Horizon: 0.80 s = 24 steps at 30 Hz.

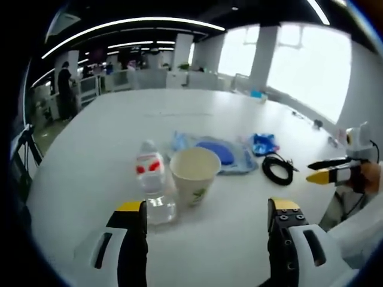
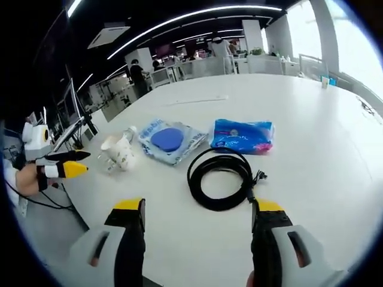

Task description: Arrange the tabletop items into an orderly group along one side of the table until the central work area is clear of visible clutter.

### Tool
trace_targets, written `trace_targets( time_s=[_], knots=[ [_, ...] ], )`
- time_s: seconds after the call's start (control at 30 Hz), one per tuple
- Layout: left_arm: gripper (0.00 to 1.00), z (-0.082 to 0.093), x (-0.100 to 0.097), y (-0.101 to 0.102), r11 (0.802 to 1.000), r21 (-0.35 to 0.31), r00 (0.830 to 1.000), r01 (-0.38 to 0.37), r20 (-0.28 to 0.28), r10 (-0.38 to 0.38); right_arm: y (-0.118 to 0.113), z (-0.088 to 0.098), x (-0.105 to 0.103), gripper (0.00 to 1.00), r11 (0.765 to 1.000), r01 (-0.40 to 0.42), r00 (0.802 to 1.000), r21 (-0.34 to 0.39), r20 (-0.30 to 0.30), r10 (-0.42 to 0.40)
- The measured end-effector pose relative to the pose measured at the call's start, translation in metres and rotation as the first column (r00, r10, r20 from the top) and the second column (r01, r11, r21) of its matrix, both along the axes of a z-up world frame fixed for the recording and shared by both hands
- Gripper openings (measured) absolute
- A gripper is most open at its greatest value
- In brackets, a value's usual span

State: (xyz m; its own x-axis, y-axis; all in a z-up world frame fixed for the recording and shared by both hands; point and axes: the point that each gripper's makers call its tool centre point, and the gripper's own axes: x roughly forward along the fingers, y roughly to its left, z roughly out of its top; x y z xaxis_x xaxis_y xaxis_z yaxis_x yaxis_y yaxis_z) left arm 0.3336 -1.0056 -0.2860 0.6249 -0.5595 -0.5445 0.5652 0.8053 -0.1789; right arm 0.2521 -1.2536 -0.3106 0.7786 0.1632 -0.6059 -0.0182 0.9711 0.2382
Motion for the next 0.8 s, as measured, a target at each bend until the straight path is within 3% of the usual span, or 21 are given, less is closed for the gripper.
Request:
trace_targets(
  time_s=[0.27,0.8],
  knots=[
    [0.78,-0.001,0.012,0.011,0.999,-0.008,0.999,-0.043,-0.009,0.043,-0.006,-0.003,-0.003,0.7,0.999,0.031,0.999,0.019,-0.005,-0.031],
    [0.77,-0.006,0.013,0.014,0.999,0.011,0.999,-0.04,-0.016,0.04,-0.002,-0.009,-0.007,0.7,0.999,0.023,1.0,0.027,-0.018,-0.022]
  ],
)
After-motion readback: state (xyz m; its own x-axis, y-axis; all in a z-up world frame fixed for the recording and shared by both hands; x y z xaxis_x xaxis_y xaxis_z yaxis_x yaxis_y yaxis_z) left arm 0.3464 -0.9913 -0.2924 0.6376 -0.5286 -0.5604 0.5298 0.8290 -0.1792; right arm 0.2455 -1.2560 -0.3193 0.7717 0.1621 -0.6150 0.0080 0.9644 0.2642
